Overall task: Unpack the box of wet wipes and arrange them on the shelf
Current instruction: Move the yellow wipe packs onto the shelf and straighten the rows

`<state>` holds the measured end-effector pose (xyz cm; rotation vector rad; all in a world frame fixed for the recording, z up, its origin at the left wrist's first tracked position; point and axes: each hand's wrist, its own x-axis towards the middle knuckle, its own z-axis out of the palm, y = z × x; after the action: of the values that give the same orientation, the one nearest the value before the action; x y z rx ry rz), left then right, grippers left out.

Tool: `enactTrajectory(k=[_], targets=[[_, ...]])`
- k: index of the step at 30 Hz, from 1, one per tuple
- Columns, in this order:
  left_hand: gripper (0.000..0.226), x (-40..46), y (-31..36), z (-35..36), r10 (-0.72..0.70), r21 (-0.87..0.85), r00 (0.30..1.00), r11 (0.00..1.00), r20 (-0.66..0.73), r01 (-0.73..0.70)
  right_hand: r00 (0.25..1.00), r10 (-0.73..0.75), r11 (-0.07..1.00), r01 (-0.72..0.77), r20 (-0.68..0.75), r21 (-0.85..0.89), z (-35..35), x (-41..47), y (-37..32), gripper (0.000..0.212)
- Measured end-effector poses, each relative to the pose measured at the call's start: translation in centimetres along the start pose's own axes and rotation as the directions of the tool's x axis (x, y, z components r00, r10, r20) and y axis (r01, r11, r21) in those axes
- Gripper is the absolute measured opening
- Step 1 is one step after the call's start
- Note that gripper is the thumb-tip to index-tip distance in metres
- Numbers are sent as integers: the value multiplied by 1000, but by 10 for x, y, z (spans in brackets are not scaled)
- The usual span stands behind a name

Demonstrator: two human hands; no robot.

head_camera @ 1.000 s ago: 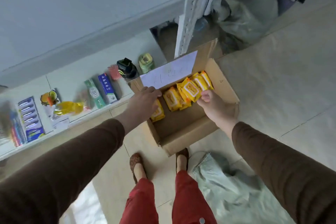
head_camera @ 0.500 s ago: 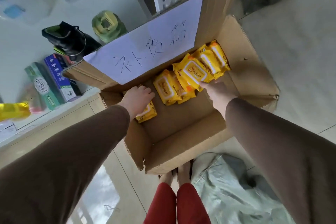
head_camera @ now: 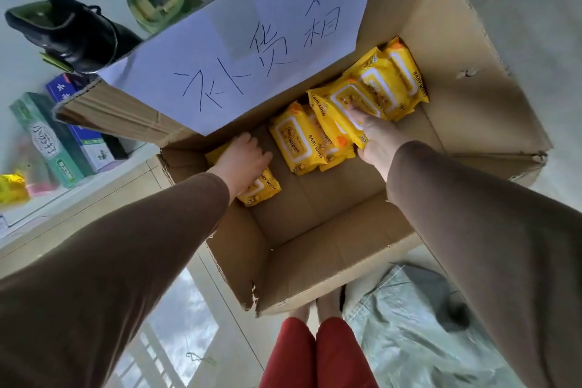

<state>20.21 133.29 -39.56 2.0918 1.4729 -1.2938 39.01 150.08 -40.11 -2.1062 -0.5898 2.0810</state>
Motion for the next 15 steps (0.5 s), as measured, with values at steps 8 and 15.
enactTrajectory(k=[8,15], targets=[[36,-105,-7,-73,-236,-446,966,880,-109,165,994,-105,994,106,14,-11,-27,-126,7,41],[39,-290,-48,-141,-357,-753,931,634,-82,176,880,-411,881,451,239,-143,-35,-326,-22,27]])
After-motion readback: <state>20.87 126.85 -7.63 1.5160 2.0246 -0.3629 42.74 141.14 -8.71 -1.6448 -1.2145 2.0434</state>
